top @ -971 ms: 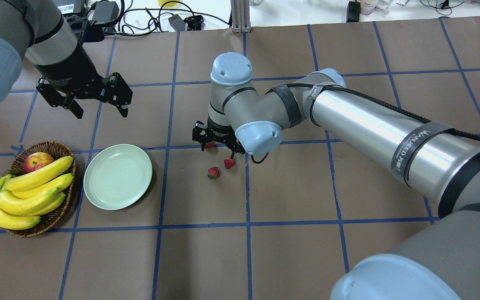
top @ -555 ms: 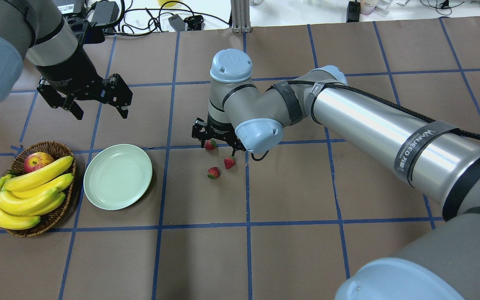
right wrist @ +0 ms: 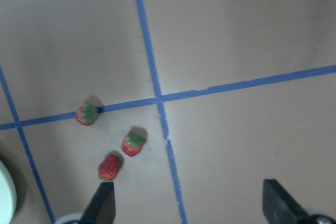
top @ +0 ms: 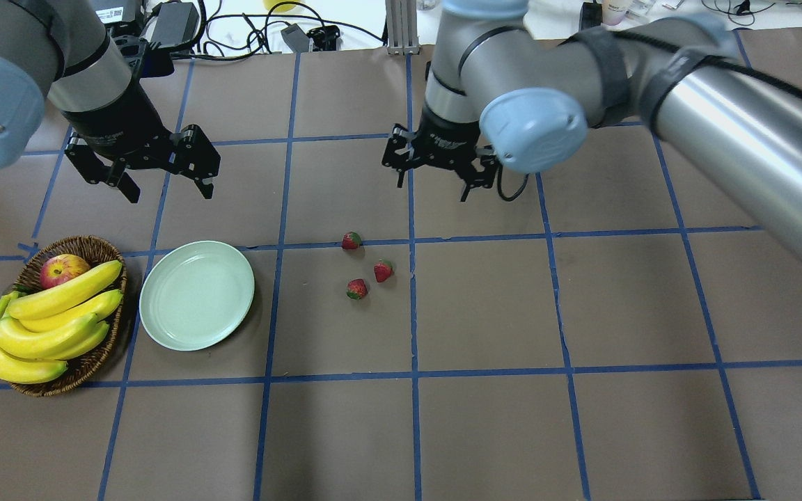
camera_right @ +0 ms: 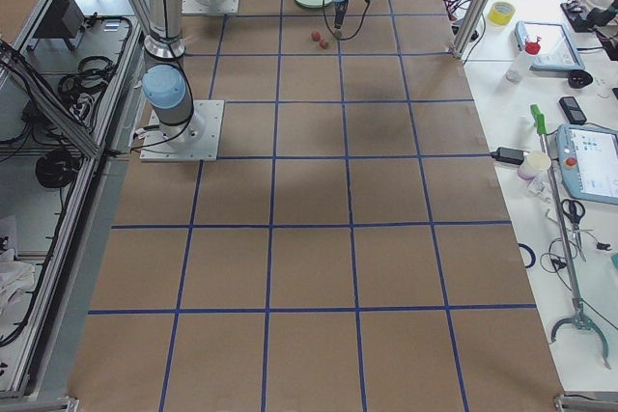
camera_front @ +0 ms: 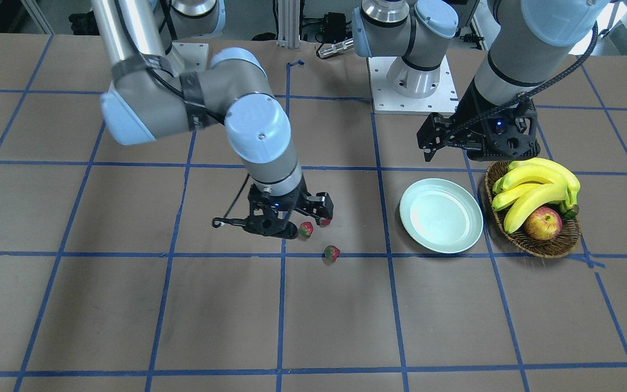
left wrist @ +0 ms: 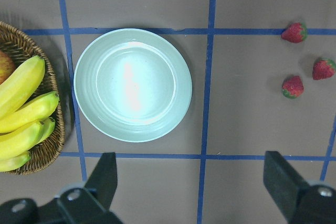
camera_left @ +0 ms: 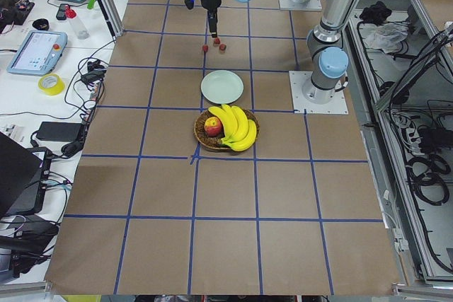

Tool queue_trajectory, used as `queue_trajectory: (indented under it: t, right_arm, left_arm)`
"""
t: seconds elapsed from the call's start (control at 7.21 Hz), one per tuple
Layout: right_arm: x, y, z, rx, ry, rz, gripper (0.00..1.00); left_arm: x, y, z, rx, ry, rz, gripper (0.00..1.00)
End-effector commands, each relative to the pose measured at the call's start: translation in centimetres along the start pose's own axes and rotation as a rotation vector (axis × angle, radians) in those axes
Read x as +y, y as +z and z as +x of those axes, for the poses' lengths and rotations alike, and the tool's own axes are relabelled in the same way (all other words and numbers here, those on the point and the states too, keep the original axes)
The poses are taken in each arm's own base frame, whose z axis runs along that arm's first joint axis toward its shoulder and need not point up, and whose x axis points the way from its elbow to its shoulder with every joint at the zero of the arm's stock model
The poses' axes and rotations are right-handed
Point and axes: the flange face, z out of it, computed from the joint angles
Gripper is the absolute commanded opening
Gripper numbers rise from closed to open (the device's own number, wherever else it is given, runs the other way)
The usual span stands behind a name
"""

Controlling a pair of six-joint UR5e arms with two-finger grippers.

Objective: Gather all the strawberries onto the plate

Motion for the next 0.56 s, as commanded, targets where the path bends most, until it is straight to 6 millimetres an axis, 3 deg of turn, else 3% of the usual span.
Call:
queue_trajectory:
  t: [0.0, 0.28, 0.42]
  right_arm:
    - [-2.1, -8.3, 8.5, 0.096, -0.126, 0.028, 1.00]
    - [-0.5, -13.8, 13.3, 0.101, -0.170, 0.078, 1.00]
    - [1.1, -15.3, 14.1, 0.099, -0.160, 0.076, 1.00]
  left_arm:
    - [-2.0, 1.1, 0.1, 0.007, -0.008, 0.053, 1.00]
    - [-3.3, 2.3, 0.4, 0.009, -0.007, 0.077, 1.00]
    - [-3.8, 2.7, 0.9, 0.017, -0.001, 0.088, 1.00]
